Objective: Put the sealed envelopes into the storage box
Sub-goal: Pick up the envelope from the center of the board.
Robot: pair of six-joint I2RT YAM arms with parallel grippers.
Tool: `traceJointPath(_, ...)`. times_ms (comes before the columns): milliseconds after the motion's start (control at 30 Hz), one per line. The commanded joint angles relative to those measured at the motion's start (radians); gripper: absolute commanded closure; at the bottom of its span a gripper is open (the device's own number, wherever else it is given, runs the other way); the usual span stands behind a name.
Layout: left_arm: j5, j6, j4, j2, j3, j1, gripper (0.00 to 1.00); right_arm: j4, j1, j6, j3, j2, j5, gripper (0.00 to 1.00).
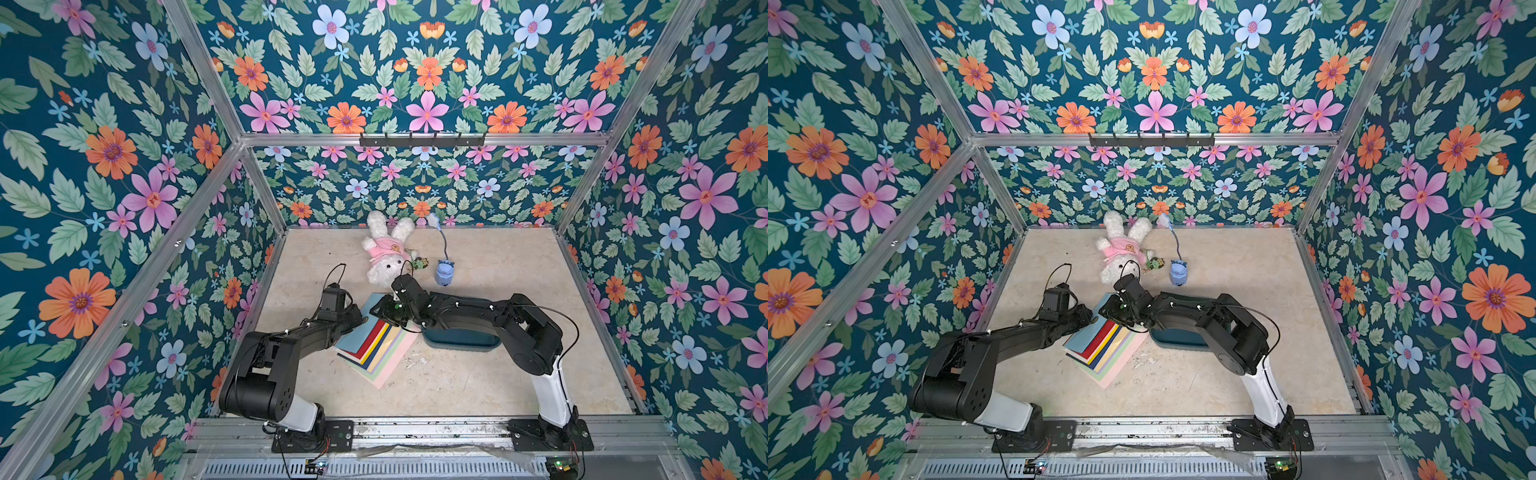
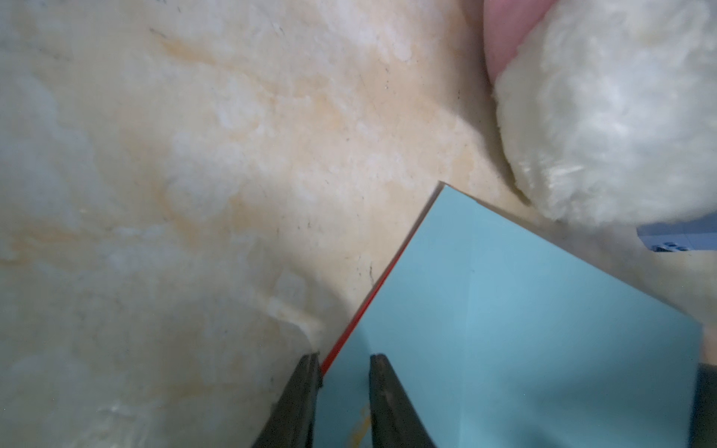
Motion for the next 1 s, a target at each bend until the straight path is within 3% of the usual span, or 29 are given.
traceJointPath(0, 0.038, -0.009, -0.049, -0.007, -0.005, 0.000, 0.71, 0.024, 0.001, 0.016, 0.005, 0.019, -0.027, 0.72)
traceJointPath(200, 0.056, -0.031, -0.059, -0.073, -0.004, -0.001, 0.68, 0.046, 0.002, 0.013, -0.003, 0.018, -0.045, 0.99)
traceJointPath(433, -0.016, -0.020, -0.232, -0.326, 0.068, 0.000, 0.54, 0.056, 0.003, -0.141, 0.001, -0.067, -0.082, 1.00)
traceJointPath(533, 0.017, 0.011, -0.281, -0.432, 0.102, 0.005, 0.51, 0.059, 0.004, -0.232, -0.024, -0.141, -0.092, 1.00)
traceJointPath(700, 0.185, 0.093, -0.336, -0.550, 0.170, 0.007, 0.49, 0.171, -0.005, -0.405, -0.161, -0.332, -0.149, 1.00)
traceJointPath(800, 0.364, 0.145, -0.322, -0.598, 0.202, 0.008, 0.47, 0.291, -0.021, -0.469, -0.285, -0.482, -0.196, 1.00)
traceJointPath(967, 0.685, 0.101, -0.177, -0.635, 0.199, 0.007, 0.43, 0.505, -0.066, -0.426, -0.443, -0.660, -0.298, 1.00)
